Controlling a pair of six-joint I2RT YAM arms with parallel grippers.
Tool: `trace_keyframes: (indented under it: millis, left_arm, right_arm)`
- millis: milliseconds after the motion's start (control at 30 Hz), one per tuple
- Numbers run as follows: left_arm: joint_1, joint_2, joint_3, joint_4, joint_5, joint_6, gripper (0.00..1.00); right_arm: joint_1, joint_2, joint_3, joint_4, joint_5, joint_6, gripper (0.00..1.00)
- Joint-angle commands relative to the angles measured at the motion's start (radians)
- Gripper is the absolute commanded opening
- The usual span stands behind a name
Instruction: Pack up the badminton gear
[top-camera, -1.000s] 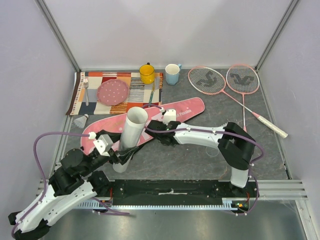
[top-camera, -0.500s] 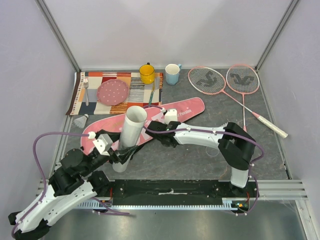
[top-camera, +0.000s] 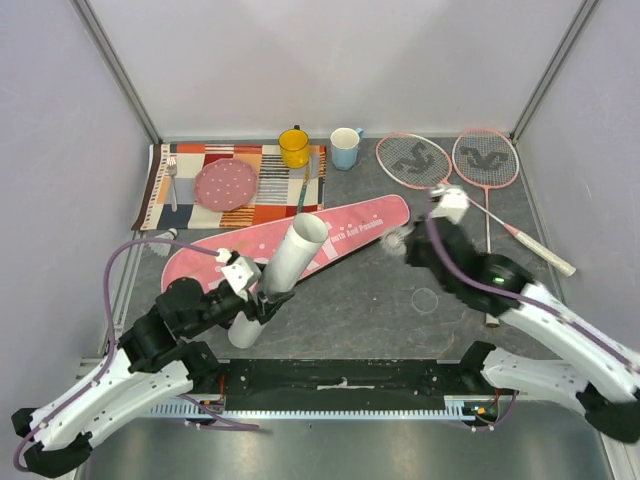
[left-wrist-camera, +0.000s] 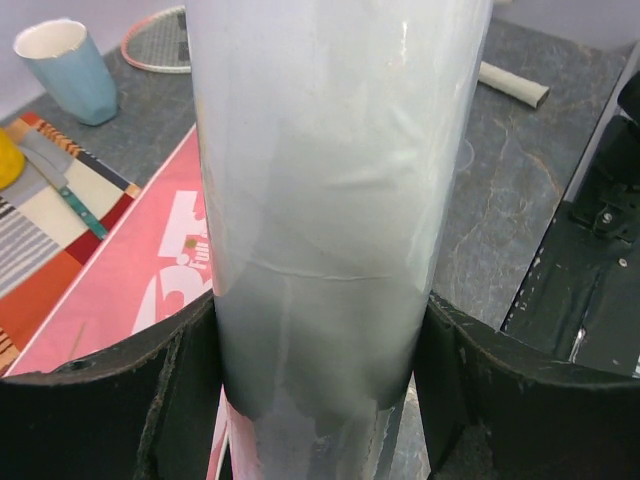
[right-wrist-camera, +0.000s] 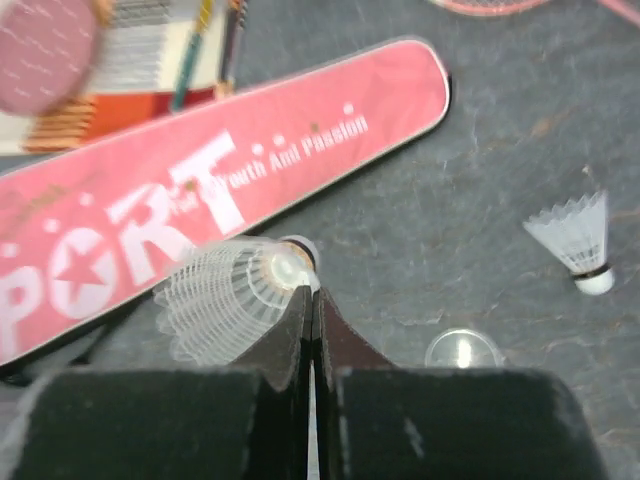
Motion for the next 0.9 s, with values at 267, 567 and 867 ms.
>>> trace_keyframes:
  millis: [267,567,867]
  left_arm:
    - [0.002,0.129,0.004,0.184,0.141,0.050,0.18]
    - [0.002,0.124,-0.013,0.208,0.216,0.104,0.20]
    - [0.002,0.138,-0.006,0.196,0.242,0.135,0.20]
  right_arm:
    - [-0.187,0.018,0.614,-0.130,-0.810,-0.207,0.00]
    - [-0.187,0.161,0.722,-0.251,-1.071,-0.218,0.00]
    - [-0.187,0.206,0.717,-0.231,-1.099,-0.224,0.00]
